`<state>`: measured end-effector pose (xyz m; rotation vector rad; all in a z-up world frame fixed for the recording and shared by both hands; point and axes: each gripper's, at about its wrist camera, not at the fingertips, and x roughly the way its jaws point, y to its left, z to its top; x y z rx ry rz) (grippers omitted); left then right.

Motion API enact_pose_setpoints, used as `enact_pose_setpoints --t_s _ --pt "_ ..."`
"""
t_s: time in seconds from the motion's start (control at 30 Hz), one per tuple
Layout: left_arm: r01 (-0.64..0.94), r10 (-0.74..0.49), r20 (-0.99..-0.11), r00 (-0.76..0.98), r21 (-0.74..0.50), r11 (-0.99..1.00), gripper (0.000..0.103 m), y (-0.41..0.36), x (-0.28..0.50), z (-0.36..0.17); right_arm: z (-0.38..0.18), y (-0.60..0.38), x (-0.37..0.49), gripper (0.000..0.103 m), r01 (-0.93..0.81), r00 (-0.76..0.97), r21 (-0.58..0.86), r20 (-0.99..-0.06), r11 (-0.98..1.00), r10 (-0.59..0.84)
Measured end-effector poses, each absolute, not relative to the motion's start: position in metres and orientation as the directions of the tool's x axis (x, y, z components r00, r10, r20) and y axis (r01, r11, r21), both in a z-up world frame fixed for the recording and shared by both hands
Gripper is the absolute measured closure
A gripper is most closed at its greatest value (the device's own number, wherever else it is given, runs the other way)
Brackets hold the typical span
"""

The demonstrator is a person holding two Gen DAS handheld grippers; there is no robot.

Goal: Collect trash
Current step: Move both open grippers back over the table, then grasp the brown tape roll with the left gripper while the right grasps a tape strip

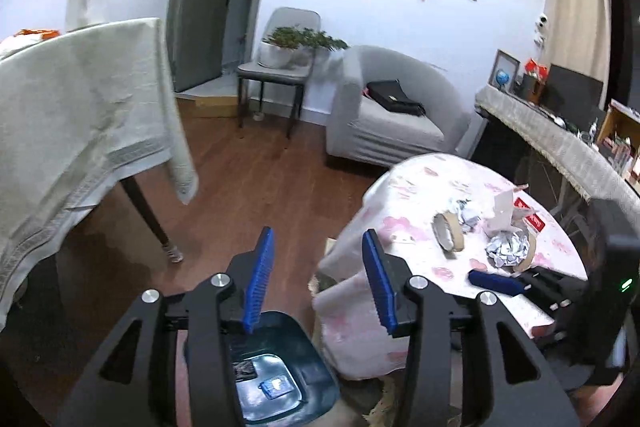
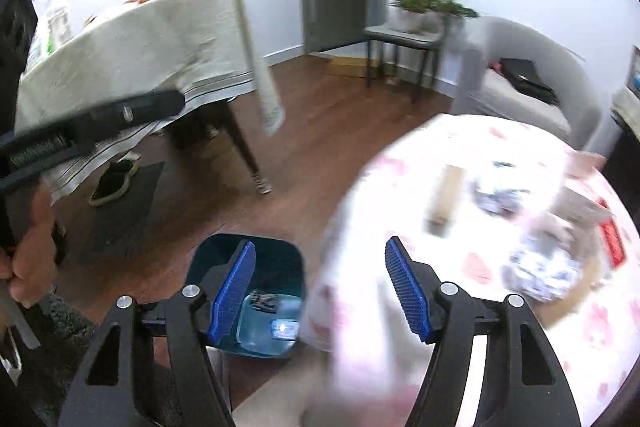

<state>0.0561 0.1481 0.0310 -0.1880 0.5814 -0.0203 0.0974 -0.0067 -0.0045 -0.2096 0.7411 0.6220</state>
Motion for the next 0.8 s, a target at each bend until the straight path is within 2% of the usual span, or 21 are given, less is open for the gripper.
enact_pose_setpoints --t_s 0.13,0.3,0.47,0.8 --pt "0.012 -0.086 -0.540 0.837 -0.138 0.990 0.051 0.118 0.072 0.023 0.007 -0.045 0.103 0.035 -0.547 0.611 0.042 -0.662 0.836 0.433" --pt "0.057 -0.142 -0.575 0.806 -0.165 0.985 0.051 0.089 0.096 0.003 0.014 -0.091 0.110 0.035 -0.474 0.660 0.069 -0.632 0.878 0.405" --pt "0.114 -0.189 -0.584 0.789 -0.164 0.980 0.051 0.058 0.117 -0.008 0.011 -0.133 0.118 0.042 -0.397 0.687 0.119 -0.619 0.910 0.381" --pt "0.151 -0.223 -0.621 0.751 -0.167 0.974 0.052 0.016 0.149 -0.027 0.001 -0.206 0.130 0.051 -0.290 0.679 0.340 -0.586 0.895 0.442"
